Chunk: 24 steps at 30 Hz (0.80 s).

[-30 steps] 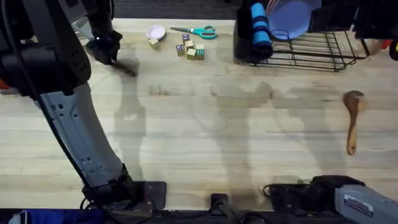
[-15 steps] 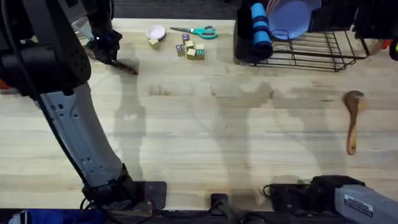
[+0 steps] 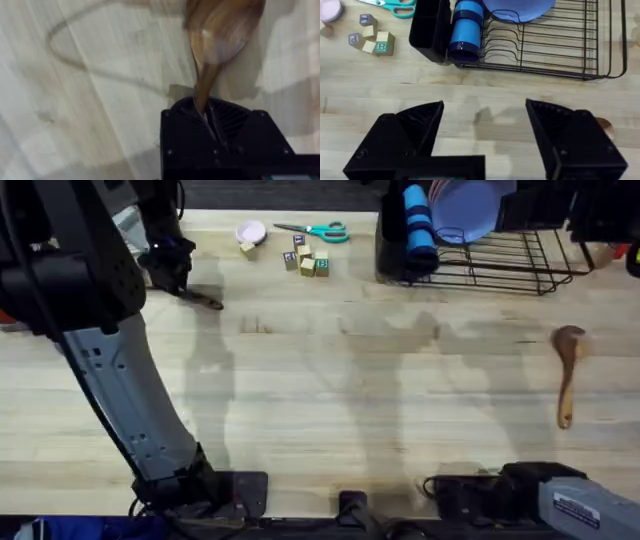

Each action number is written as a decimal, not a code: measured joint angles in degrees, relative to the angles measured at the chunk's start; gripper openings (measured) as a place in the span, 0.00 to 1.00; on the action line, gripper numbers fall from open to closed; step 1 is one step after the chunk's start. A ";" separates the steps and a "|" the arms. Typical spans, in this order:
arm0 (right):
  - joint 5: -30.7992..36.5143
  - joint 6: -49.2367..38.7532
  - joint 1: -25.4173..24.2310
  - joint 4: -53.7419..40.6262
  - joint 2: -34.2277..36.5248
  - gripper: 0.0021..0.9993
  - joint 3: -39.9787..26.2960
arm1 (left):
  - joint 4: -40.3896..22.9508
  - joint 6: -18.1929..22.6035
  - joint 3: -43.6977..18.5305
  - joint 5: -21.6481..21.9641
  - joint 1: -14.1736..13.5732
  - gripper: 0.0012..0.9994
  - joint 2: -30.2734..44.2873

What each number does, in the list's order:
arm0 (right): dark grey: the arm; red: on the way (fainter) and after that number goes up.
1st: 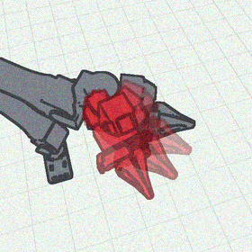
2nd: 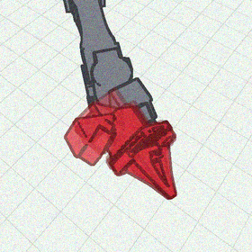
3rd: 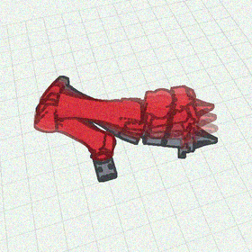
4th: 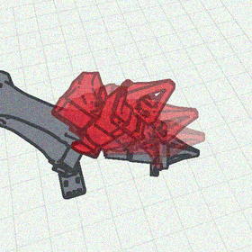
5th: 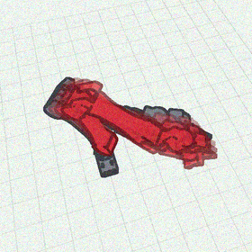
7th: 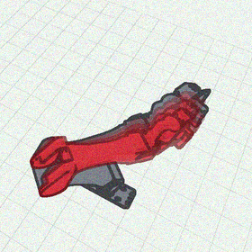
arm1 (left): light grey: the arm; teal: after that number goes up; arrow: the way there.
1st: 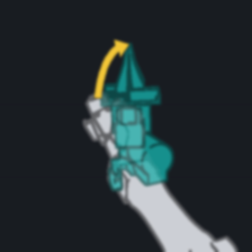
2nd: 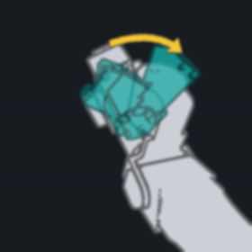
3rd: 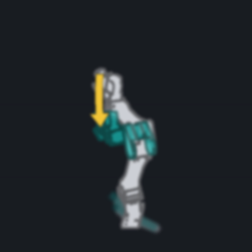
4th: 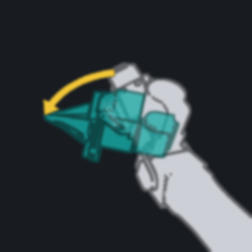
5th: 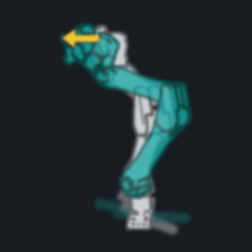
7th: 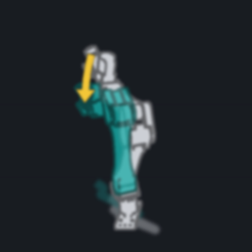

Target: Pick up the spoon on the table one by one and put them onto the rack

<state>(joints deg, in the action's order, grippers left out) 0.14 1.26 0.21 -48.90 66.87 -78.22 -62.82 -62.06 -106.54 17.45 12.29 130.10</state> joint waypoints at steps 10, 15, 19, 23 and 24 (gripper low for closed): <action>0.02 0.00 0.00 0.00 0.00 1.00 0.00 | -2.58 -0.55 2.03 2.60 -3.04 0.04 -1.33; 0.01 0.00 0.00 0.00 0.00 1.00 0.00 | -3.24 -0.25 3.23 2.21 -5.87 0.04 -2.73; 0.02 0.00 0.00 0.00 0.02 1.00 0.00 | -3.29 0.92 3.50 2.27 -8.50 0.04 -5.17; 0.02 0.00 0.00 0.00 0.00 1.00 0.00 | -3.21 2.07 3.50 2.36 -11.30 0.04 -9.42; 0.02 0.00 0.00 0.00 0.00 1.00 0.00 | -3.19 2.10 3.50 2.52 -12.02 0.04 -10.55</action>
<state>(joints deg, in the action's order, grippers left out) 0.16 1.26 0.21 -48.90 66.87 -78.22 -66.02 -59.96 -103.04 19.97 0.28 119.55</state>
